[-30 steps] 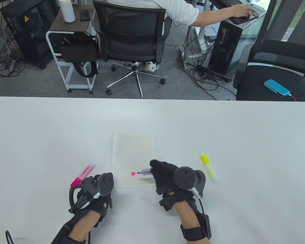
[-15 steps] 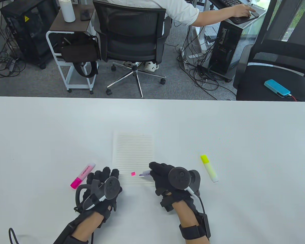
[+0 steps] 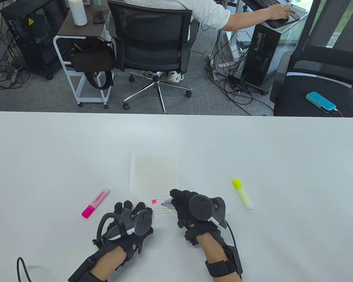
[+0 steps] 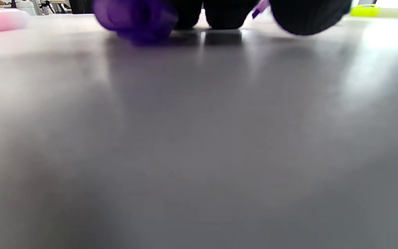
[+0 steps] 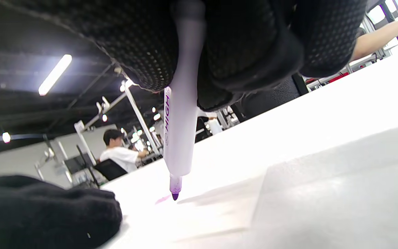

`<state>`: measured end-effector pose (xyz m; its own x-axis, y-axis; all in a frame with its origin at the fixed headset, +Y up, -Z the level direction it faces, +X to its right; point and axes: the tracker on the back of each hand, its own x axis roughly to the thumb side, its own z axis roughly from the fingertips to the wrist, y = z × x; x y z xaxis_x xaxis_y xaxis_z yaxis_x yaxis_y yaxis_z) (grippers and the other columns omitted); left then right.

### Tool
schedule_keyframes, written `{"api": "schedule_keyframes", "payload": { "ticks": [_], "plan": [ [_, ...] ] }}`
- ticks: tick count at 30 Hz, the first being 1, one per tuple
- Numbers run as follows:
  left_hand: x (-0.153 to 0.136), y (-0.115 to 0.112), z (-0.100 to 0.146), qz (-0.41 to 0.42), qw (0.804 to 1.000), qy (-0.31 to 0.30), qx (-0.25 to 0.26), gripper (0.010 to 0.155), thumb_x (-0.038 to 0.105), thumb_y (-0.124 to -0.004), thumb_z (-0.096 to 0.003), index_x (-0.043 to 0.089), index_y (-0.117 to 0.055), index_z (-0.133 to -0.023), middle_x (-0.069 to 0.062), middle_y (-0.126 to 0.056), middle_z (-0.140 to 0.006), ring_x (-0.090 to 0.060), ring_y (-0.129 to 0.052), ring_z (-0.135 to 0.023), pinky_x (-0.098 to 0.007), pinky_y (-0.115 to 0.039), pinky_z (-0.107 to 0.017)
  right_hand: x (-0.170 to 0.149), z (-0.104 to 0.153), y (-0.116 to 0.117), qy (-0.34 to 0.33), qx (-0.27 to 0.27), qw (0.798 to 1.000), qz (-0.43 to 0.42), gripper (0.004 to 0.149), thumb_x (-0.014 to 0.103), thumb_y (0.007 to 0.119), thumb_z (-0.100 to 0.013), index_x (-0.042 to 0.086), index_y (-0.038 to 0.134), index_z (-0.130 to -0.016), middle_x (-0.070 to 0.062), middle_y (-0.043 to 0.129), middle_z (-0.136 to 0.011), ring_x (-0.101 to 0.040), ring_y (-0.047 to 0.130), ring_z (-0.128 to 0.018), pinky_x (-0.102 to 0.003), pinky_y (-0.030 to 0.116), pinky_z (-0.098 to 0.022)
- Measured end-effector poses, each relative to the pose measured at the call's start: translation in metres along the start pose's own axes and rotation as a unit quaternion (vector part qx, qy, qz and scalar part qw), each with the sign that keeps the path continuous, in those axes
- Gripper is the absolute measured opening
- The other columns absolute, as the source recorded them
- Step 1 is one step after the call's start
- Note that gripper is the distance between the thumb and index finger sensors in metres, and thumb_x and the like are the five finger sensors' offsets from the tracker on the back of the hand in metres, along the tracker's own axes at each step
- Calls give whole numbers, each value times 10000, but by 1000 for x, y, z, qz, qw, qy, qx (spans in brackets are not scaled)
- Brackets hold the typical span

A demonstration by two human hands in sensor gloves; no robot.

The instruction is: Apply highlighter ink on paper

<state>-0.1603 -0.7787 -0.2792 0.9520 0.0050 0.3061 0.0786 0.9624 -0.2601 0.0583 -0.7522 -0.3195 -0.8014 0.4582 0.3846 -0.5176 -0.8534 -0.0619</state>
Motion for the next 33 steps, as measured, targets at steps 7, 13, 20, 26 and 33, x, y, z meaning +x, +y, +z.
{"api": "schedule_keyframes", "payload": {
  "ticks": [7,13,20,26,33],
  "plan": [
    [-2,-1,-2,22,1000,2,-6,685,583,-676,-464,314,-551,-1082,-1,-506,-1169,-484,-502,-1058,-699,-328,-714,5,-1,-1,0,0,1000,15,375,273,892,-466,193,897,-833,-170,992,-662,-323,965,-368,-583,790,-492],
    [-3,0,-2,36,999,0,-12,681,577,-680,-466,313,-548,-1080,2,-487,-1169,-480,-500,-1059,-696,-328,-716,3,-2,-4,10,26,1000,-12,364,267,903,-450,171,924,-801,-183,1009,-618,-322,966,-318,-582,808,-459],
    [-5,0,-2,45,999,-1,-18,683,580,-678,-467,319,-537,-1082,6,-465,-1173,-480,-478,-1064,-694,-324,-717,1,-2,-6,13,0,1000,-18,369,270,893,-461,173,914,-816,-182,1002,-631,-321,965,-330,-581,804,-462],
    [-5,0,-3,46,999,-1,-18,685,579,-678,-467,315,-535,-1083,3,-462,-1173,-481,-476,-1064,-694,-324,-718,3,-1,-4,10,-6,1000,-4,371,270,890,-468,183,904,-828,-178,995,-651,-323,964,-348,-581,798,-472],
    [-6,0,-3,48,999,0,-20,686,580,-676,-467,314,-533,-1083,5,-458,-1172,-479,-472,-1065,-692,-326,-718,7,-2,-4,10,4,1000,26,368,271,895,-466,187,909,-825,-174,998,-656,-325,967,-352,-581,799,-477]
  ]
}}
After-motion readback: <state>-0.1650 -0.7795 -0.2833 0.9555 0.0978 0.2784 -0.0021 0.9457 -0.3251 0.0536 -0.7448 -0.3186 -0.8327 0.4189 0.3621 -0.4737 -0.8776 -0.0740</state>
